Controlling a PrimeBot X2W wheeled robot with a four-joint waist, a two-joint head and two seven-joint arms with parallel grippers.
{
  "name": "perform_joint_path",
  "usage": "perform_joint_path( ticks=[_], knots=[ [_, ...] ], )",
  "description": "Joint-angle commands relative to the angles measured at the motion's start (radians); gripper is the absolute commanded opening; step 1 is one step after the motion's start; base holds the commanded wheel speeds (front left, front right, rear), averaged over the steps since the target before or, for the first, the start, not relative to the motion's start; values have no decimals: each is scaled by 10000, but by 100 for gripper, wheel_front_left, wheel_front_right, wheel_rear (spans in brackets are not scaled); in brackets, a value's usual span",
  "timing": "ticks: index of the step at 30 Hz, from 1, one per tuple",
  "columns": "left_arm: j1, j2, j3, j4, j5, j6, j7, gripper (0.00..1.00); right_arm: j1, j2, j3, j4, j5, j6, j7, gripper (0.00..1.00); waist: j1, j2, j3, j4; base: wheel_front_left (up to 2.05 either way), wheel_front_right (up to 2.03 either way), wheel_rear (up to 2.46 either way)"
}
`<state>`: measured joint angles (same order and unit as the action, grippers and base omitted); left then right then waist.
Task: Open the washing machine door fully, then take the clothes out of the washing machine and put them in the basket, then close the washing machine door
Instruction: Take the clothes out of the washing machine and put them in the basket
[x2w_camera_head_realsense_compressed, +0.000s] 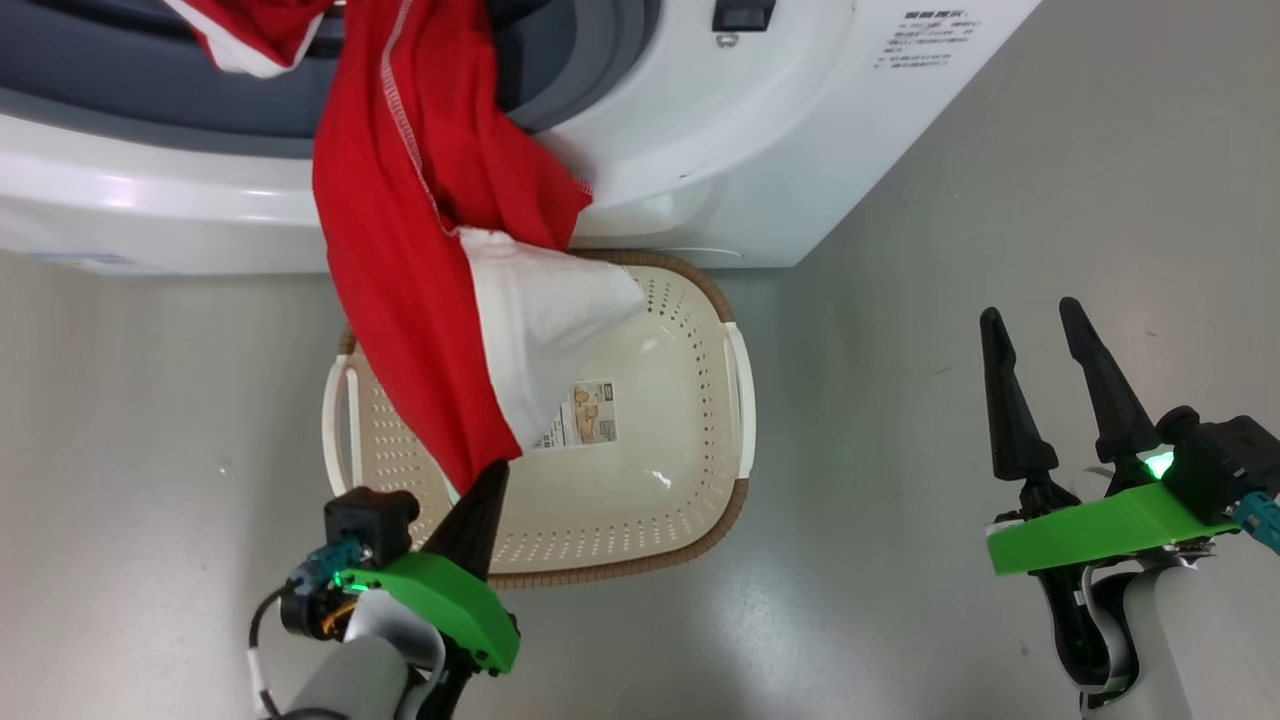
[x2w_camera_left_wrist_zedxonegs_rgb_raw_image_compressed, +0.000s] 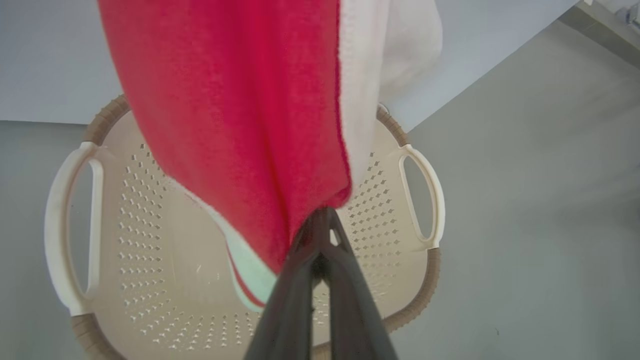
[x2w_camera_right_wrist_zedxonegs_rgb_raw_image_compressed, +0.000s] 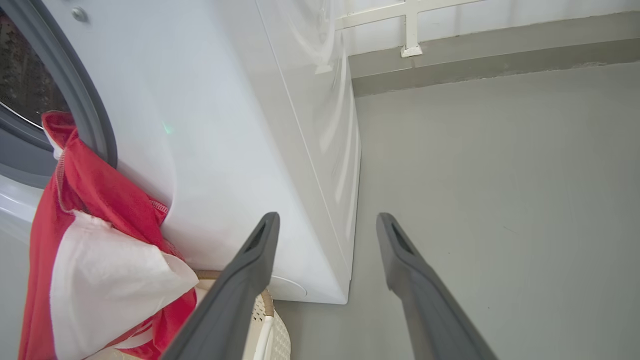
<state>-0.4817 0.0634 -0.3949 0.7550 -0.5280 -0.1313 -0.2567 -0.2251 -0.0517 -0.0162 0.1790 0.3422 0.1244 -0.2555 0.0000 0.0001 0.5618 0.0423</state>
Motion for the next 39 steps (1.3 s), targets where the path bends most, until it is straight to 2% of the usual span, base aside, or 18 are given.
perform_joint_path(
  ticks=[1, 7, 9, 10, 14, 18, 21, 28, 31, 32, 34, 36, 38, 39],
  knots=[
    [-118, 166, 97, 217, -167, 6, -51, 0, 4, 15, 239, -234, -47, 63, -63, 100, 0, -1, 73, -54, 0, 0, 0],
    [-651, 142, -654, 1413, -554, 6, -51, 0, -54, 15, 269, -236, -35, 63, -63, 100, 0, -1, 202, -140, 0, 0, 0],
    [-801, 114, -1030, 1900, -928, 6, -51, 0, -73, 15, 288, -227, -27, 63, -63, 100, 0, -1, 237, -183, 0, 0, 0],
    [-921, 103, -1511, 2402, -1245, 6, 34, 0, -90, 15, 313, -216, -11, 63, -63, 100, 0, -1, 255, -235, 0, 0, 0],
    [-1135, 95, -2308, 2981, -1938, 6, 305, 0, -112, 15, 318, -221, -1, 63, -63, 100, 0, -1, 307, -272, 0, 0, 0],
    [-1359, 123, -2851, 3237, -2536, 6, 306, 0, -128, 15, 322, -237, -9, 63, -63, 100, 0, -1, 359, -278, 0, 0, 0],
    [-1394, 119, -3609, 3173, -2840, 6, 676, 0, -133, 15, 318, -242, -14, 63, -63, 100, 0, -1, 389, -276, 0, 0, 0],
    [-1406, 266, -4404, 3258, -4025, 6, 1193, 0, -120, 15, 372, -243, -5, 63, -63, 100, 0, -1, 431, -284, 0, 0, 0],
    [-1545, 368, -4553, 3392, -4373, 6, 898, 0, -155, 15, 366, -254, -17, 63, -63, 100, 0, -1, 458, -280, 0, 0, 0],
    [-1621, 370, -4548, 3446, -4470, 6, 701, 4, -162, 15, 358, -261, -20, 63, -63, 100, 0, -1, 469, -275, 0, 0, 0],
    [-1772, 365, -4547, 3522, -4628, 6, 397, 36, -175, 15, 344, -280, -30, 63, -63, 100, 0, -1, 503, -263, 0, 0, 0],
    [-1920, 371, -4626, 3584, -4680, 6, 208, 60, -190, 15, 327, -291, -39, 63, -63, 100, 0, -1, 536, -246, 0, 0, 0],
    [-2034, 381, -4680, 3633, -4750, 6, 93, 65, -200, 15, 321, -284, -41, 63, -63, 100, 0, -1, 548, -236, 0, 0, 0],
    [-2091, 391, -4698, 3654, -4774, 6, 51, 76, -204, 15, 323, -278, -40, 63, -63, 100, 0, -1, 549, -233, 0, 0, 0]
  ],
)
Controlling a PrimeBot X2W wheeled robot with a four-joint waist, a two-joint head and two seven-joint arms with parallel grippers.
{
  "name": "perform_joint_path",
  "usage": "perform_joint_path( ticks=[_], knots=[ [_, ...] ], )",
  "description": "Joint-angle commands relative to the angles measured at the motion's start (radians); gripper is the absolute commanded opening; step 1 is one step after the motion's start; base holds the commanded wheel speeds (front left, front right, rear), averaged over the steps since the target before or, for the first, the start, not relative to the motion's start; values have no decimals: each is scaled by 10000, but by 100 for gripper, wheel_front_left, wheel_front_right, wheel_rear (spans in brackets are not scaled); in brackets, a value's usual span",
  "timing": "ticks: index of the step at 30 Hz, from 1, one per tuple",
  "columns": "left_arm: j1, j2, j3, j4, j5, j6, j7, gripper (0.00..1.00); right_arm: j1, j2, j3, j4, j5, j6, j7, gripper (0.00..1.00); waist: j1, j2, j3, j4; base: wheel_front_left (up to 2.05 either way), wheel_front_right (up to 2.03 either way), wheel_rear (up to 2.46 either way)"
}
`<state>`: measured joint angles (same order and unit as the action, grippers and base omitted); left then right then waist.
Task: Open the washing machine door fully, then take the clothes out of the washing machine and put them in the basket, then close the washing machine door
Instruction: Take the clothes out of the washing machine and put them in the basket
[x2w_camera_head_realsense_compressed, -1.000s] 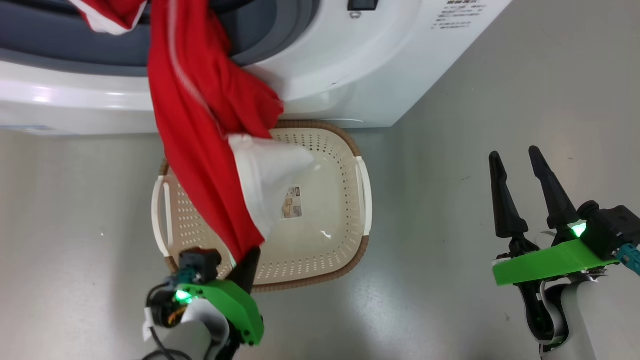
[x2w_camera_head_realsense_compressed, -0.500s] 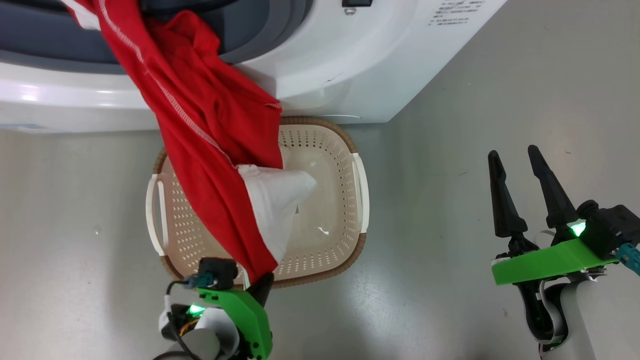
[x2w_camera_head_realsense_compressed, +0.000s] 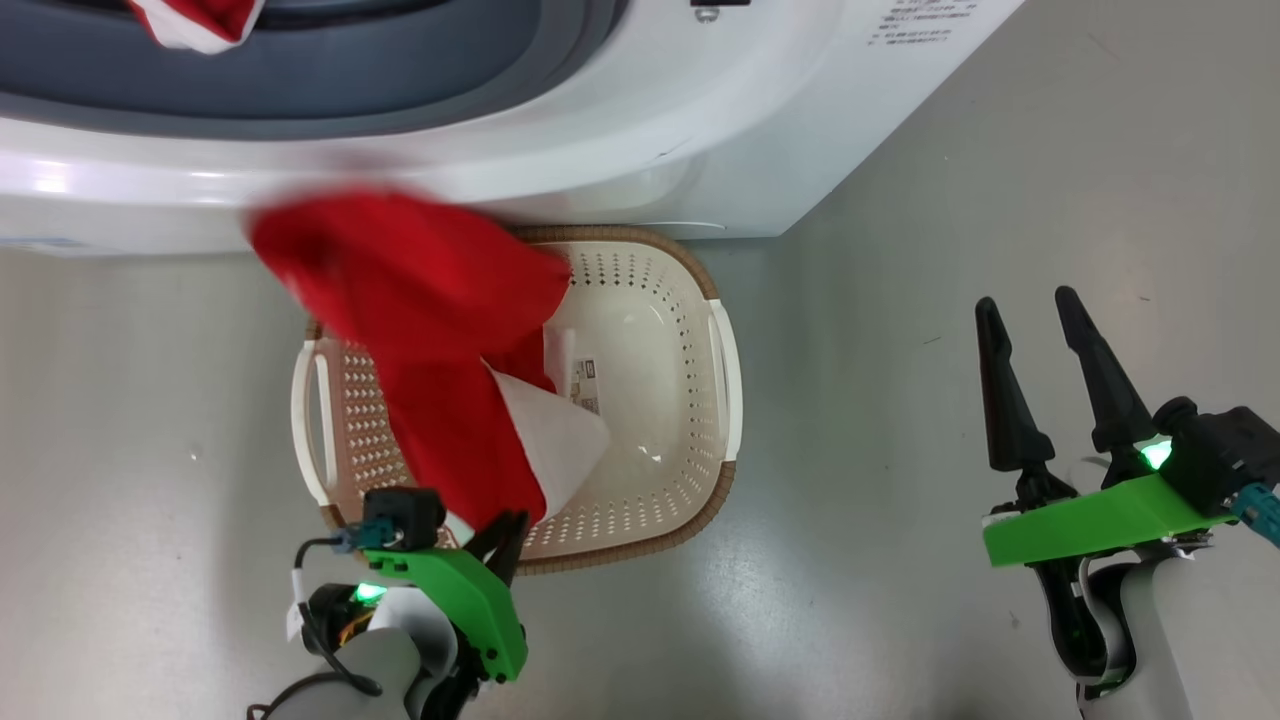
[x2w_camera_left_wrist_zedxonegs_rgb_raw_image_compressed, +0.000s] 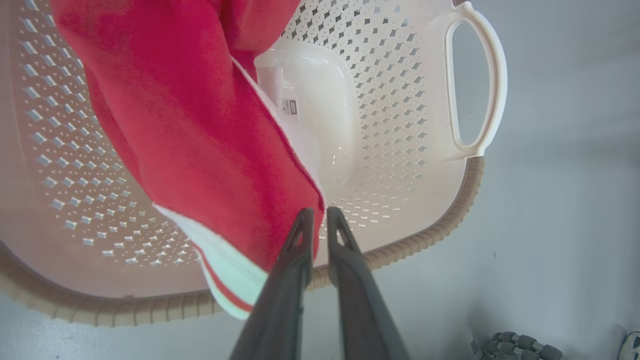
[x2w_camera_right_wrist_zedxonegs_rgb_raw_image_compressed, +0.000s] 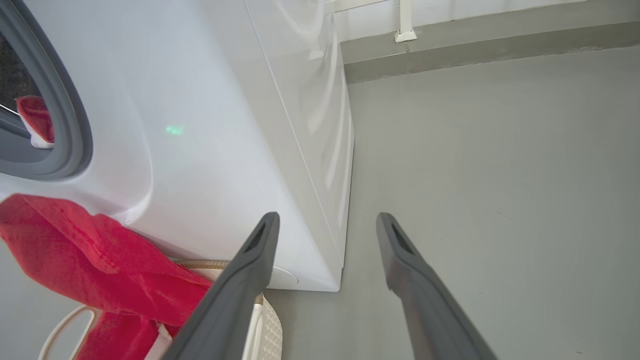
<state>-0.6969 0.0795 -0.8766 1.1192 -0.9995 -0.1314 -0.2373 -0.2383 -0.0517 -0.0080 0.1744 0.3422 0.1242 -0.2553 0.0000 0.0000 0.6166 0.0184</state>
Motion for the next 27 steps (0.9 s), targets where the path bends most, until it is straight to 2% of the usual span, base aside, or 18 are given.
perform_joint_path(
  ticks=[1, 2, 4, 6, 13, 27],
  knots=[
    [13, 237, 125, 26, -98, 8, -175, 82, -76, 15, 245, -227, -36, 65, -65, 100, 0, 0, 1, 8, 0, 0, 0],
    [-30, 250, 125, 41, -124, 8, -199, 88, -83, 15, 251, -222, -33, 65, -65, 100, 0, 0, 1, 7, 0, 0, 0],
    [-109, 283, 146, 50, -152, 8, -228, 91, -100, 15, 258, -214, -29, 65, -65, 100, 0, 0, -1, 7, 0, 0, 0],
    [-207, 343, 286, -51, -121, 8, -237, 100, -110, 15, 245, -214, -31, 65, -65, 100, 0, 0, -8, 22, 0, 0, 0],
    [-199, 520, 1140, -546, 531, 8, -242, 100, -101, 15, 196, -175, -53, 65, -65, 100, 0, 0, -122, 71, 0, 0, 0],
    [673, 491, 4218, -2102, 3165, 8, -244, 100, 54, 15, 157, 14, -135, 65, -65, 100, 0, 0, -912, 203, 0, 0, 0]
  ],
)
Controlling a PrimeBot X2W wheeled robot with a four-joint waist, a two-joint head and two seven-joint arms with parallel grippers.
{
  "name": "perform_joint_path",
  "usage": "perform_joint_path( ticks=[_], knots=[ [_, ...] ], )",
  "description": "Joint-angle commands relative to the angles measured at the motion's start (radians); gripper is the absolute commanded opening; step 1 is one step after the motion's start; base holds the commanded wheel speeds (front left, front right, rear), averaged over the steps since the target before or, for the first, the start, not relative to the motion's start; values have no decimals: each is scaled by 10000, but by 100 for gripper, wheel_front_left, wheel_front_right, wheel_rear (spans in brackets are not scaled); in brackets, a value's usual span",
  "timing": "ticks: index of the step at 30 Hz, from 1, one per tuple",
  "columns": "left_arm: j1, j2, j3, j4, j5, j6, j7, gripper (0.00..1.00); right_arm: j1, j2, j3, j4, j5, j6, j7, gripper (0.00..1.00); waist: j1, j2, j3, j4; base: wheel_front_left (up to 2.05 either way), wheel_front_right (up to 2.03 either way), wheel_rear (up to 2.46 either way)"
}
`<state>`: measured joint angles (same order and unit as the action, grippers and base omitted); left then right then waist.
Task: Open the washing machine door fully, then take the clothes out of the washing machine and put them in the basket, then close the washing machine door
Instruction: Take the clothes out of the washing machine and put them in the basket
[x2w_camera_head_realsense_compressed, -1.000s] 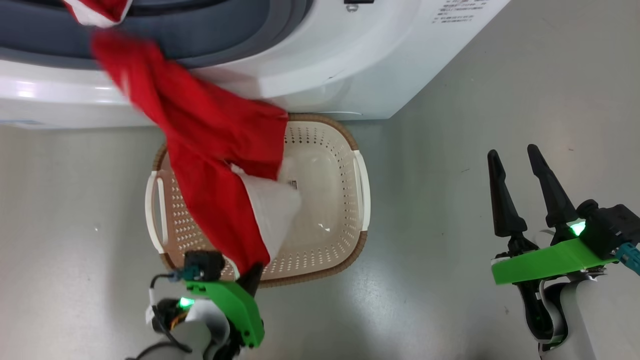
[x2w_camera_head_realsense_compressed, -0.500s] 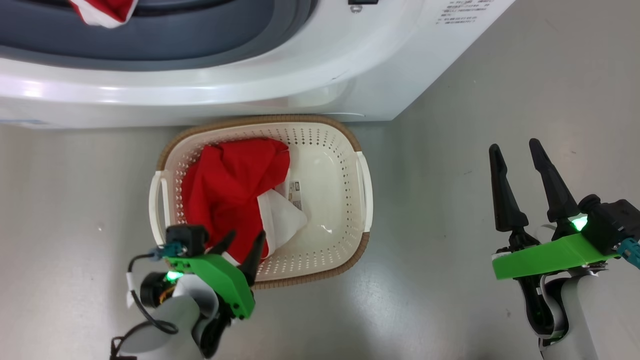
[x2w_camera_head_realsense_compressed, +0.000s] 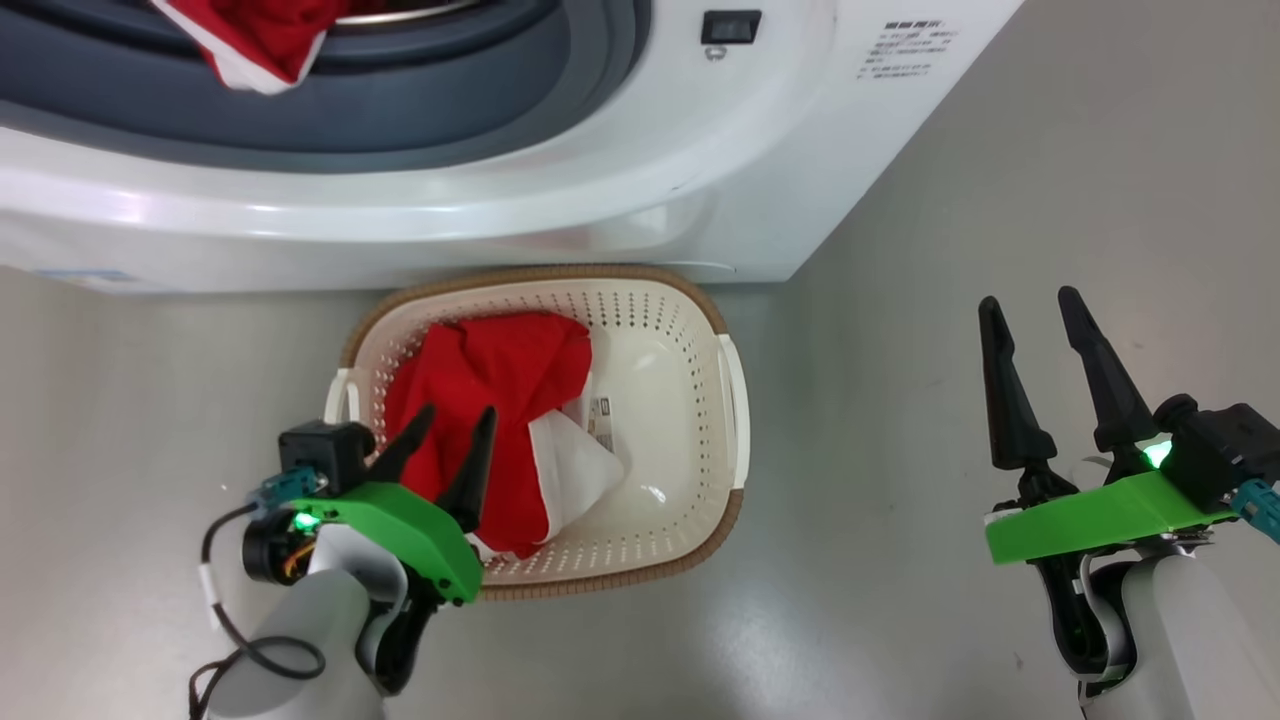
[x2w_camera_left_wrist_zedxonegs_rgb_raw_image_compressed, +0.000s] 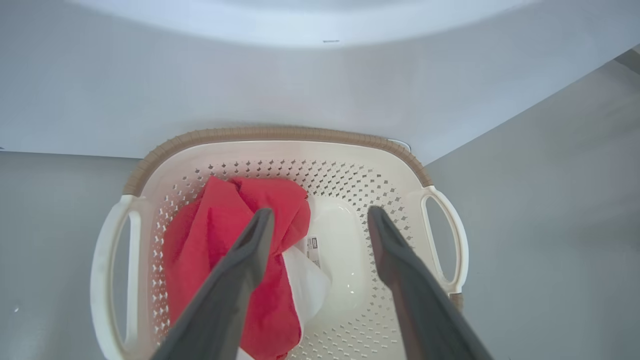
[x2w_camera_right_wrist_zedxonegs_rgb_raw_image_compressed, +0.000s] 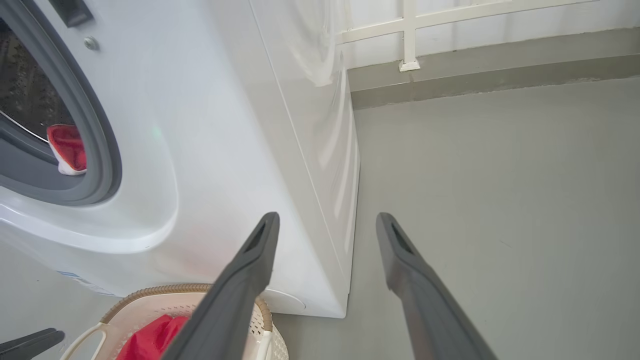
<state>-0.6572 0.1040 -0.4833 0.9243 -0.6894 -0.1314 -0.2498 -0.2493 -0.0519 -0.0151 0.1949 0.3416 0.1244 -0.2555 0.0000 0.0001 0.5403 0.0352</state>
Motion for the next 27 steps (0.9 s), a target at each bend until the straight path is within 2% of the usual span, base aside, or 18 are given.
perform_joint_path(
  ticks=[1, 16, 27],
  knots=[
    [362, 241, 509, -296, 272, 8, -119, 100, 189, 17, 237, -173, -131, 63, -63, 100, 0, -1, -238, 42, 0, 0, 0],
    [2209, -90, 3435, -2972, 2932, 8, -120, 100, 960, 17, 330, 229, -179, 63, -63, 100, 0, -1, -2096, 105, 0, 0, 0],
    [3623, -203, 4467, -4742, 3934, 8, -120, 100, 1754, -30, 261, 323, -193, 63, -63, 100, 0, -1, -3120, 88, 0, 0, 0]
  ],
)
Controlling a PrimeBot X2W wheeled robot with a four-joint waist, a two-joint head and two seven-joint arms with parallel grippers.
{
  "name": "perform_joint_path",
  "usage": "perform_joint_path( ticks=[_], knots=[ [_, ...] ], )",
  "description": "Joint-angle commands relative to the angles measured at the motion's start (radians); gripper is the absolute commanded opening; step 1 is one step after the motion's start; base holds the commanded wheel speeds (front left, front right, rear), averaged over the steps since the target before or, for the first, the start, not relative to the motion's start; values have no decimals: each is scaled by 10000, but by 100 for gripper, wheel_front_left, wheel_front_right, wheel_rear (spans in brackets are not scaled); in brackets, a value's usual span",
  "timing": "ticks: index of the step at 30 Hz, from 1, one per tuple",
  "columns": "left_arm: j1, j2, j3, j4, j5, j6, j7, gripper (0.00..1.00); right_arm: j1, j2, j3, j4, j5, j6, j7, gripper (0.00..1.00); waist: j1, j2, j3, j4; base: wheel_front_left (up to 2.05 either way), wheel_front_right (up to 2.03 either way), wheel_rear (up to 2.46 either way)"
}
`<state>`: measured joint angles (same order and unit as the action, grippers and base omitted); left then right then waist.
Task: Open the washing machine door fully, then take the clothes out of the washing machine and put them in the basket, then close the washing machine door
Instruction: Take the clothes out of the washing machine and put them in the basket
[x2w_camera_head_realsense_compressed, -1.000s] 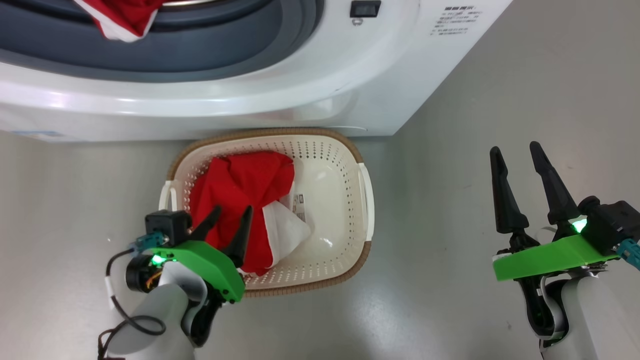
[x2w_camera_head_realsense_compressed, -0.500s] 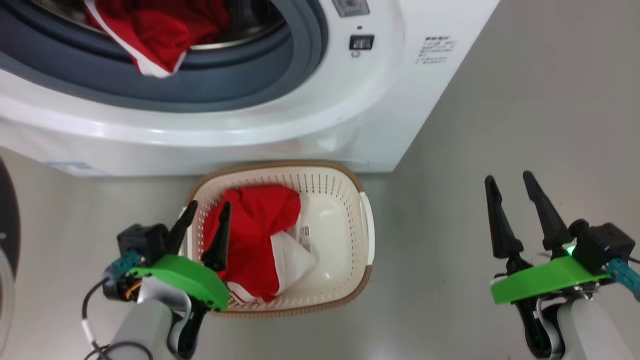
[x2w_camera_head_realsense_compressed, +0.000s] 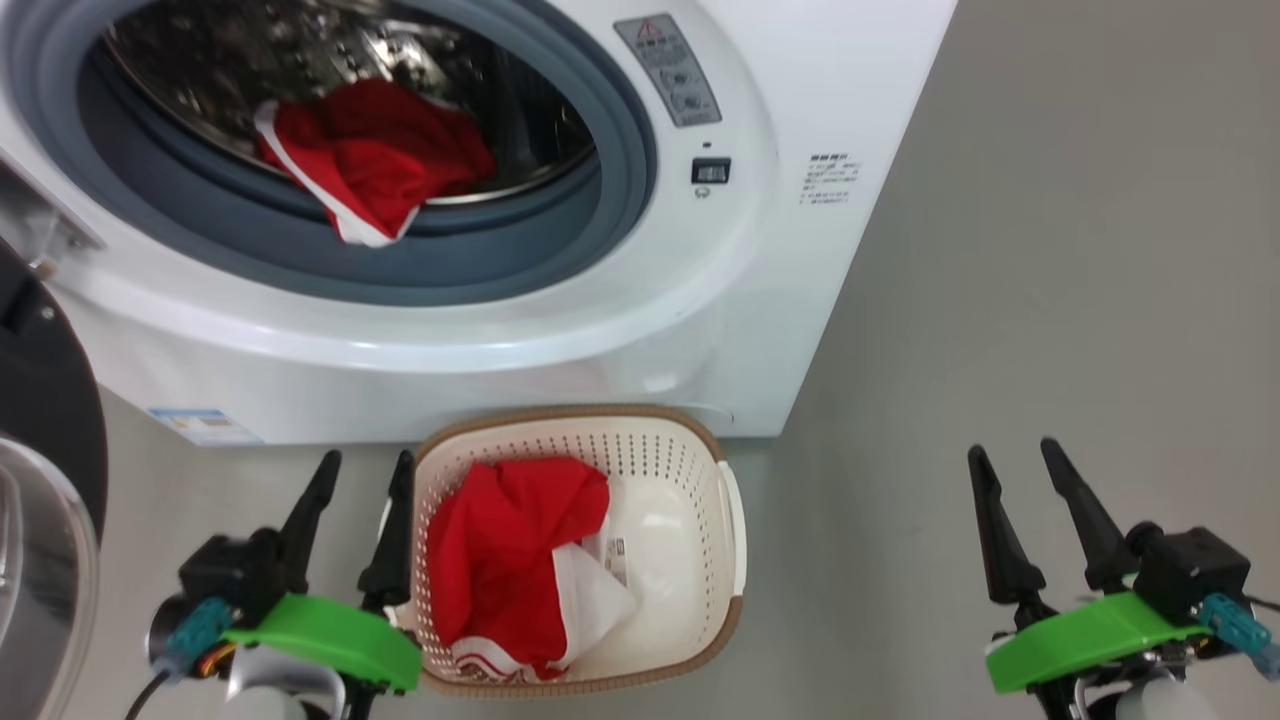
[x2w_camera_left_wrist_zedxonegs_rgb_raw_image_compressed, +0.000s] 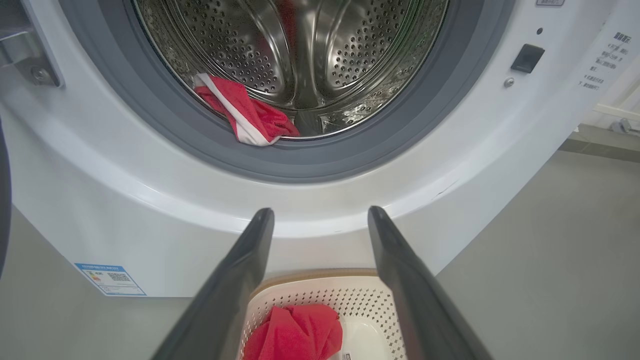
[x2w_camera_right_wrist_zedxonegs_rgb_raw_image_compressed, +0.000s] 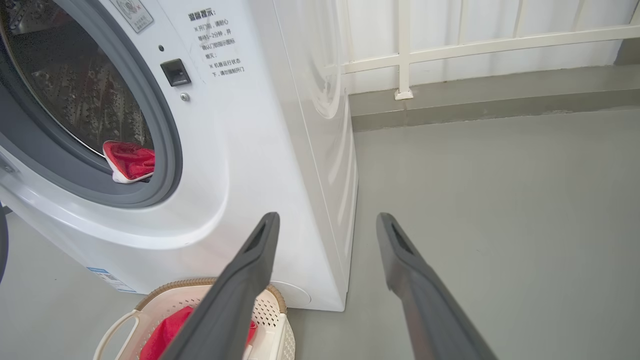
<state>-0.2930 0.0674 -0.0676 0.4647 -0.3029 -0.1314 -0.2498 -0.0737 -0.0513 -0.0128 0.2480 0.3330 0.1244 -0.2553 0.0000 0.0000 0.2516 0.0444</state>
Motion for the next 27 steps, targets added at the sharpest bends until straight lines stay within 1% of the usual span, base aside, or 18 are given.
perform_joint_path(
  ticks=[1, 9, 10, 17, 27],
  knots=[
    [114, 161, 400, -330, 103, 8, -120, 100, 75, -45, 228, -215, -98, 63, -65, 100, 0, 0, -302, -9, 0, 0, 0],
    [1187, 199, 839, -1595, 433, 8, -120, 100, 623, -89, 77, -298, -50, 63, -65, 100, 0, 0, -717, -76, 0, 0, 0],
    [1524, 170, 974, -1948, 575, 8, -120, 100, 754, -98, 26, -317, -40, 63, -65, 100, 0, 0, -811, -103, 0, 0, 0],
    [2450, 83, 1599, -2899, 731, 8, -120, 100, 985, -108, -79, -387, -18, 63, -65, 100, 0, 0, -929, -260, 0, 0, 0],
    [2499, -72, 1754, -3201, 866, 8, -120, 100, 874, -67, -156, -462, -21, 63, -65, 100, 0, 0, -670, -238, 0, 0, 0]
  ],
)
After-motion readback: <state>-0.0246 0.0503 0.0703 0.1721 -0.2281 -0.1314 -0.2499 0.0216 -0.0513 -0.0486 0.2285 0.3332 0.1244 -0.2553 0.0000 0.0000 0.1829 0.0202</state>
